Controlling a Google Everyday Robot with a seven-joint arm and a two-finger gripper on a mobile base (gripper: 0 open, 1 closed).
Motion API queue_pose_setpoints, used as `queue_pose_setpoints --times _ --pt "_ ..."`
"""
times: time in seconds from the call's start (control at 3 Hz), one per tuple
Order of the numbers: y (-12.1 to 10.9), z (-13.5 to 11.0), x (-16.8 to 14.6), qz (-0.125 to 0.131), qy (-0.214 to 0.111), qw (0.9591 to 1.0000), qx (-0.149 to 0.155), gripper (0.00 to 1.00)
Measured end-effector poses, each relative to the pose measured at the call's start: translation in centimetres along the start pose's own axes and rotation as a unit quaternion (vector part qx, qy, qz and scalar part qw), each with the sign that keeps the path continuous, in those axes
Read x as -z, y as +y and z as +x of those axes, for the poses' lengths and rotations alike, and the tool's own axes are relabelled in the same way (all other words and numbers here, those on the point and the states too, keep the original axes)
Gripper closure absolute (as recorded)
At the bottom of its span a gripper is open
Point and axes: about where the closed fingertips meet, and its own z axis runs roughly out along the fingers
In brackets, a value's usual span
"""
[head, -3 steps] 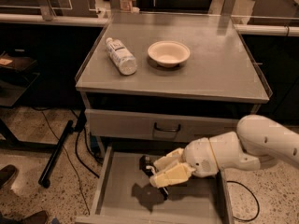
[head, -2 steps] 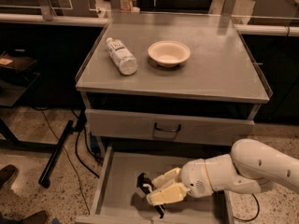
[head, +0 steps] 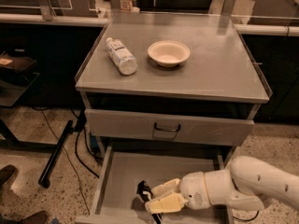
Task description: Place rxbar chocolate into middle drawer
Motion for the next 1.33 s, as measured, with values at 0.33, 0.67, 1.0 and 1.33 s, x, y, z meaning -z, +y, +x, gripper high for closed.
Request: queue_pose_setpoints --times 0.33,0.67,1.0,1.33 --pt "-2.9 2.7 -0.4 0.028 -0.022 0.9988 -0.032 1.00" --pt "-6.3 4.5 -0.5 0.056 -0.029 0.9964 -0.057 1.00" --pt "-6.3 4.5 -0.5 0.056 -0.029 0.9964 -0.057 1.00" --pt "-7.6 5.0 -0.3 0.070 -0.040 0.9943 -0.070 1.00"
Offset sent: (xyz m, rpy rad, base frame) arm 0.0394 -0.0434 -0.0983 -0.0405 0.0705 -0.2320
